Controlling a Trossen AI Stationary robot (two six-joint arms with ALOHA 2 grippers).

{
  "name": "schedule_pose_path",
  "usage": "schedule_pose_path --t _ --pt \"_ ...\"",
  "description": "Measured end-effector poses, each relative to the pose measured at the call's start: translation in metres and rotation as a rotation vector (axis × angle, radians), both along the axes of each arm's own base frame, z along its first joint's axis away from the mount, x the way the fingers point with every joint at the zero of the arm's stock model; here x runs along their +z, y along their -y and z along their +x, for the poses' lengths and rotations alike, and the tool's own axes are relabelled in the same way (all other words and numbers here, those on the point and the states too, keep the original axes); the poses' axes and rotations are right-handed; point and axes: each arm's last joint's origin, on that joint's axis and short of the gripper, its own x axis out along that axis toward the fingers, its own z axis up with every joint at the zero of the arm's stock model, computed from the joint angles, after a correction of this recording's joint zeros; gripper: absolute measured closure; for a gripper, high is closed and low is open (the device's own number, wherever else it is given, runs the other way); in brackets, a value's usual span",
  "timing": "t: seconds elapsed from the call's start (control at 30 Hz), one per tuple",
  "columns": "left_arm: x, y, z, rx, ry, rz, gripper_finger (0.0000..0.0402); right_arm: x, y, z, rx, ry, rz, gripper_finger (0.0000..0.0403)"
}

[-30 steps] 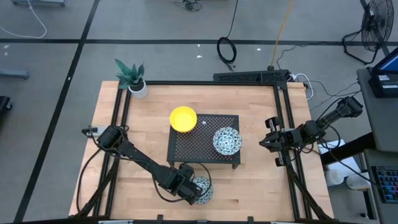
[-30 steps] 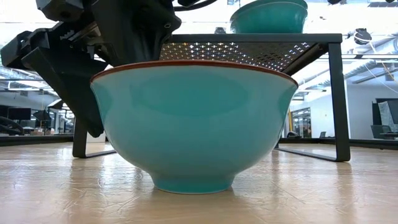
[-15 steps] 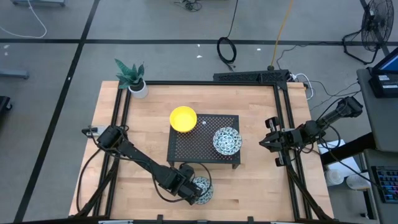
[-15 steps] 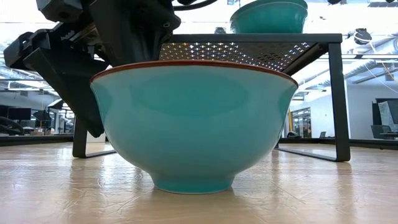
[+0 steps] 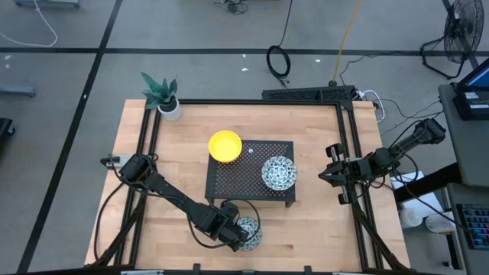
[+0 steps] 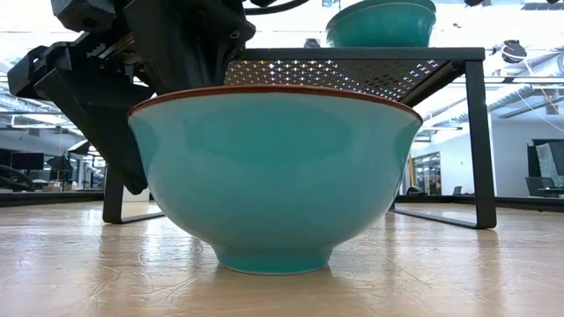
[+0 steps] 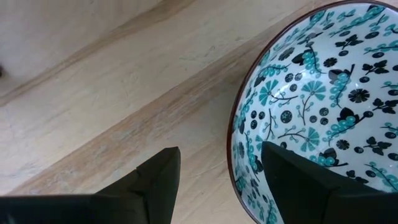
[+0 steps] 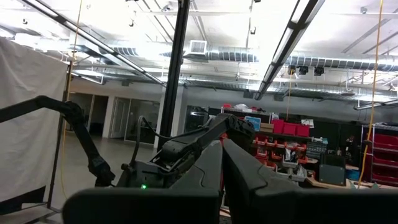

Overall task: Pick & Place Mini bowls
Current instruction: Stack the white patterned bowl on top of the white patterned bowl on the shelf

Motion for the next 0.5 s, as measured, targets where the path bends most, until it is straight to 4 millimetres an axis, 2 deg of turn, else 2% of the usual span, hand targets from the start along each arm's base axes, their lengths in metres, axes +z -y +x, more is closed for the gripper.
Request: schedule_pose_path --t 0.5 --pt "0.0000 0.0004 -0.0002 0.008 -0.005 -0.011 0.0174 -0.0001 0.0000 0.0001 0.000 -0.001 0.000 0.0403"
